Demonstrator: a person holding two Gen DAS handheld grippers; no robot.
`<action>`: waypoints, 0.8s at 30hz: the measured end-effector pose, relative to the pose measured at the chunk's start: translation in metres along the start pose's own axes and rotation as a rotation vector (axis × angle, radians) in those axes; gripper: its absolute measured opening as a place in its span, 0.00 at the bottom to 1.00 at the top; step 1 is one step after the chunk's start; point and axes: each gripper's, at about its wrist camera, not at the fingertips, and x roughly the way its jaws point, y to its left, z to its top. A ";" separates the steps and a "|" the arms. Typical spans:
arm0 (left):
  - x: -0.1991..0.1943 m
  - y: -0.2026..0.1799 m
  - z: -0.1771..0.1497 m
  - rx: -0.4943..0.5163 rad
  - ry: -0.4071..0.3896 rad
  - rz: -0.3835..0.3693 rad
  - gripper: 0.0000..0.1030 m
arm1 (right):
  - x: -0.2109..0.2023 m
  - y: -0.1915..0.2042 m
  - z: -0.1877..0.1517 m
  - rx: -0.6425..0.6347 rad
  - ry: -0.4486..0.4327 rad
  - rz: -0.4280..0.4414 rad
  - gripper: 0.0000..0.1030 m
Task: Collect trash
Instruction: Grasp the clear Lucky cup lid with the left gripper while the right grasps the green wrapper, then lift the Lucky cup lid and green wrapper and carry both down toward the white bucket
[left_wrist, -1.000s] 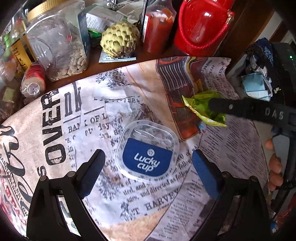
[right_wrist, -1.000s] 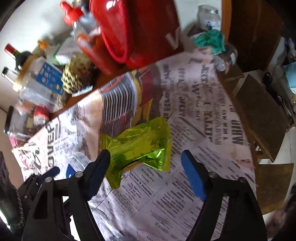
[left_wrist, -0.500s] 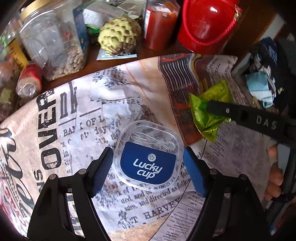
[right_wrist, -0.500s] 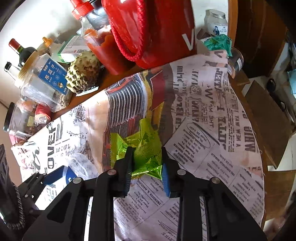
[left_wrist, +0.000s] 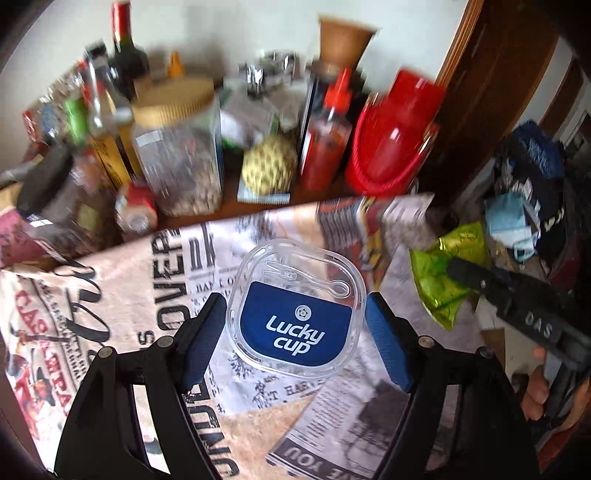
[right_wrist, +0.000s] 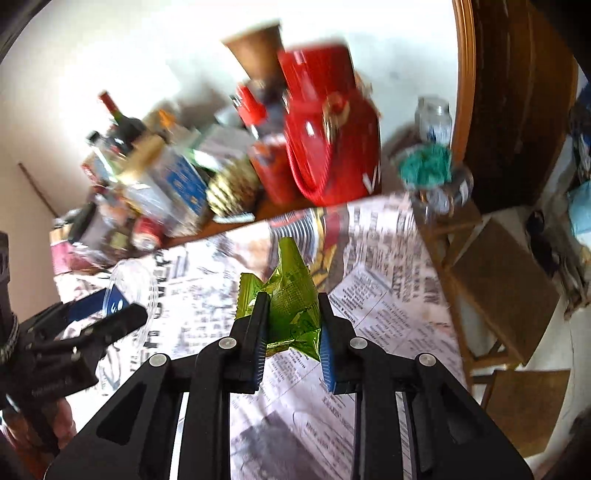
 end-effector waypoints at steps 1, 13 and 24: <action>-0.005 -0.006 0.002 -0.001 -0.016 0.004 0.74 | -0.011 0.002 0.000 -0.012 -0.023 0.006 0.21; -0.123 -0.074 -0.047 -0.079 -0.236 0.112 0.74 | -0.119 0.003 -0.027 -0.178 -0.164 0.127 0.21; -0.219 -0.108 -0.109 -0.114 -0.380 0.184 0.74 | -0.200 0.020 -0.068 -0.303 -0.262 0.186 0.21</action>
